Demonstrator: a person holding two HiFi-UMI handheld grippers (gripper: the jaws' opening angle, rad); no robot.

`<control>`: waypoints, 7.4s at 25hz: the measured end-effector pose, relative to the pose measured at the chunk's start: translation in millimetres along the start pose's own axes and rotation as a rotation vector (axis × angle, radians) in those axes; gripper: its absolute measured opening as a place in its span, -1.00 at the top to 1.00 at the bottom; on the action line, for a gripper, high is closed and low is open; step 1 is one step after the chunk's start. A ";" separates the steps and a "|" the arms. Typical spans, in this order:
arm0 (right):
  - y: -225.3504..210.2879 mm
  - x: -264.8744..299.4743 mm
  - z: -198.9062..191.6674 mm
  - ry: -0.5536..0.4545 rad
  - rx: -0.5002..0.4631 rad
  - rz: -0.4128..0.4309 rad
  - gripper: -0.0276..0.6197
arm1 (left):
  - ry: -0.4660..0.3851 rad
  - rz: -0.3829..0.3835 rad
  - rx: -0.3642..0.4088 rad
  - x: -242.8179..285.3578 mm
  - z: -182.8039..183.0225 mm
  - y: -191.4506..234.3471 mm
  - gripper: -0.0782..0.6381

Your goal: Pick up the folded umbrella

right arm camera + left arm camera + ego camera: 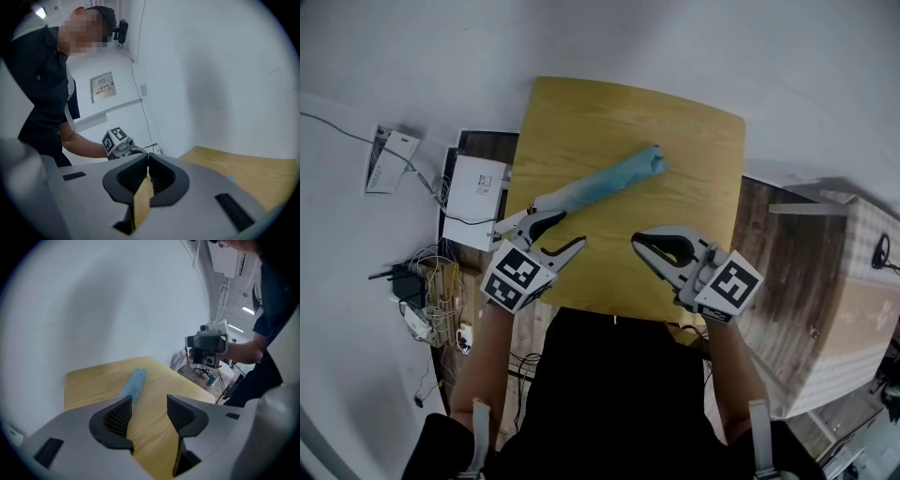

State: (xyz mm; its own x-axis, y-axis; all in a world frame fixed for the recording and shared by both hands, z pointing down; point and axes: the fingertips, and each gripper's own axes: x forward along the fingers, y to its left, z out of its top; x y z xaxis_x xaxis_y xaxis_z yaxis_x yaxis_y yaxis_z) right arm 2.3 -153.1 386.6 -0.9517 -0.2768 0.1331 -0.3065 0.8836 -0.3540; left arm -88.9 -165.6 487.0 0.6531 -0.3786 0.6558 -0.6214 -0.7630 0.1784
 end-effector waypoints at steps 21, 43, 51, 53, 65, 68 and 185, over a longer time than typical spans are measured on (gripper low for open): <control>-29.5 -24.3 -28.3 0.032 0.054 -0.074 0.85 | 0.280 -0.010 0.067 80.8 -49.1 13.0 -0.15; -30.8 -23.3 -38.3 0.054 0.059 -0.072 0.85 | 0.253 0.110 0.061 84.6 -37.4 27.0 -0.22; -32.2 -24.8 -42.5 0.069 0.052 -0.074 0.85 | 0.258 0.151 0.092 86.5 -35.0 37.1 -0.23; -31.9 -24.1 -40.2 0.060 0.055 -0.077 0.85 | 0.264 0.167 0.113 87.1 -34.3 40.1 -0.23; -34.3 -23.2 -41.3 0.059 0.064 -0.081 0.85 | 0.331 0.234 0.215 85.8 -29.6 76.3 -0.23; -36.8 -22.1 -40.4 0.054 0.066 -0.083 0.85 | 0.355 0.224 0.235 91.2 -32.4 81.5 -0.23; 239.2 -178.2 -8.3 -0.191 -0.131 -0.111 0.85 | -0.715 -0.496 -0.221 -188.5 38.2 -298.0 0.07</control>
State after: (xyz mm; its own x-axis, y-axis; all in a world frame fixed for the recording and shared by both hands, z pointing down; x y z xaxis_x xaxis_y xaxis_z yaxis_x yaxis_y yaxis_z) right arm 98.7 110.7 285.8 -0.9024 -0.4305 -0.0173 -0.4163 0.8816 -0.2223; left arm -10.4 113.0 282.2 0.9362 -0.3246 -0.1348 -0.2170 -0.8355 0.5048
